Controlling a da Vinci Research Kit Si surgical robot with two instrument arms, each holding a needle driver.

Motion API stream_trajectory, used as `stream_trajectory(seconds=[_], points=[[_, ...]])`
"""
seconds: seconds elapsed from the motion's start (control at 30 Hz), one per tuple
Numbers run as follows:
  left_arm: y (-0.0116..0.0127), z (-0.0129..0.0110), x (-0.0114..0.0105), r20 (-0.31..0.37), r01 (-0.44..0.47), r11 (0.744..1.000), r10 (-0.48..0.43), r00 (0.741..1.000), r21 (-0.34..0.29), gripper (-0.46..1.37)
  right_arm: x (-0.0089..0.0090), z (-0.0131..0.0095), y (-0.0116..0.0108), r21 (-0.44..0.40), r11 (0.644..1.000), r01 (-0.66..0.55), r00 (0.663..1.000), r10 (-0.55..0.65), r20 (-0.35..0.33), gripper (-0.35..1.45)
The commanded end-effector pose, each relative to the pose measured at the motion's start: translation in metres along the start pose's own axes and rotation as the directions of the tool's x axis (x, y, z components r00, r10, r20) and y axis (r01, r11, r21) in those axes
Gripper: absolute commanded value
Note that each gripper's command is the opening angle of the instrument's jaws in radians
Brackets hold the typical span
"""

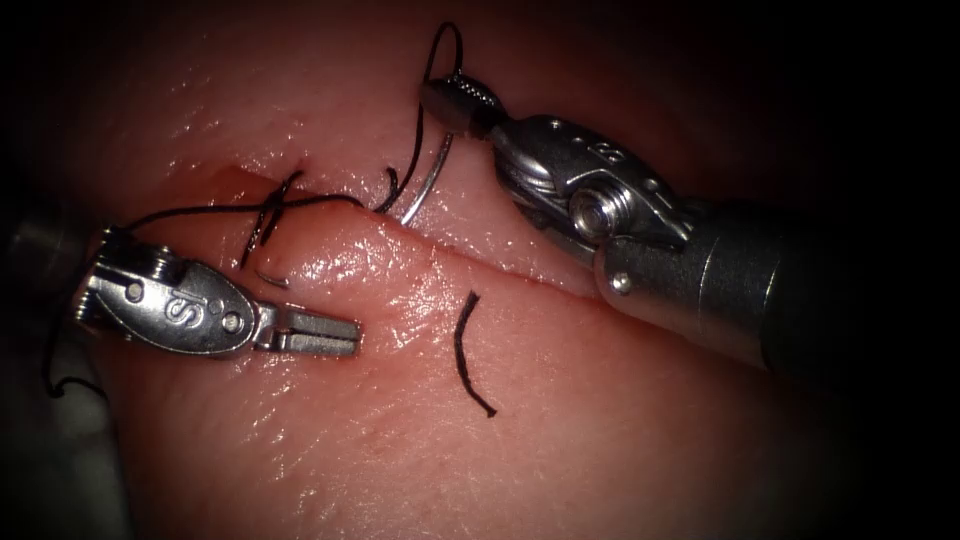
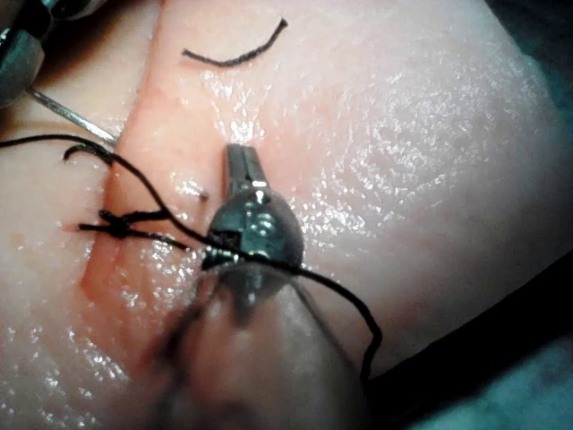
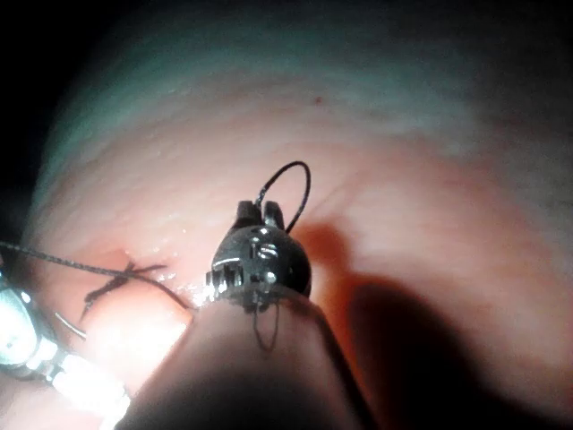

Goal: Wound Closure
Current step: Throw the needle through the bottom half of the incision with the right gripper

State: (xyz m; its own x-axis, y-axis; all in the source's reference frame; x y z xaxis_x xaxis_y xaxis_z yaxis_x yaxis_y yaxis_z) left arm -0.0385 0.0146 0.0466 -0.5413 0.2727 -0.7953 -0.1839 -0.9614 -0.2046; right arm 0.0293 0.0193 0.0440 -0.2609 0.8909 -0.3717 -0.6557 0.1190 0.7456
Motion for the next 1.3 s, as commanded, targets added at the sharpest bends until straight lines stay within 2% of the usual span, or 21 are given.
stream_trajectory(seconds=[0.03, 0.27, 0.43, 0.6, 0.73, 0.93, 1.17, 1.3], points=[[0.0, 0.0, 0.0, 0.0, 0.001, 1.0, -0.001, 1.0, -0.001, -0.35, 0.0, 0.0001, -0.0001, 0.005, 1.0, -0.019, 1.0, 0.019, 0.004, -0.35], [0.0006, -0.0004, 0.0005, -0.002, -0.011, 1.0, 0.011, 1.0, 0.002, -0.35, -0.001, 0.0008, -0.0002, 0.031, 0.991, -0.131, 0.991, 0.131, 0.007, -0.35], [0.0008, -0.0006, 0.0005, -0.002, -0.012, 1.0, 0.012, 1.0, 0.0, -0.35, -0.002, 0.001, -0.0005, 0.053, 0.966, -0.253, 0.967, 0.252, 0.02, -0.35], [0.0008, -0.0008, 0.0004, -0.008, -0.013, 1.0, 0.013, 1.0, 0.005, -0.35, -0.0039, 0.0017, -0.0011, 0.097, 0.916, -0.39, 0.92, 0.384, 0.08, -0.35], [0.0008, -0.0009, 0.0003, -0.008, -0.013, 1.0, 0.013, 1.0, 0.004, -0.35, -0.0049, 0.0022, -0.0016, 0.125, 0.885, -0.448, 0.893, 0.437, 0.109, -0.35], [0.0007, -0.0011, 0.0001, -0.012, -0.015, 1.0, 0.015, 1.0, 0.004, -0.35, -0.0054, 0.0027, -0.0026, 0.186, 0.836, -0.516, 0.857, 0.5, 0.128, -0.35], [0.0003, -0.0012, -0.0003, -0.015, -0.016, 1.0, 0.016, 1.0, 0.004, -0.35, -0.0061, 0.0023, -0.0049, 0.208, 0.779, -0.591, 0.806, 0.56, 0.194, -0.35], [0.0001, -0.0011, -0.0004, -0.016, -0.016, 1.0, 0.016, 1.0, 0.003, -0.35, -0.0065, 0.0018, -0.0058, 0.199, 0.767, -0.609, 0.79, 0.567, 0.233, -0.35]])
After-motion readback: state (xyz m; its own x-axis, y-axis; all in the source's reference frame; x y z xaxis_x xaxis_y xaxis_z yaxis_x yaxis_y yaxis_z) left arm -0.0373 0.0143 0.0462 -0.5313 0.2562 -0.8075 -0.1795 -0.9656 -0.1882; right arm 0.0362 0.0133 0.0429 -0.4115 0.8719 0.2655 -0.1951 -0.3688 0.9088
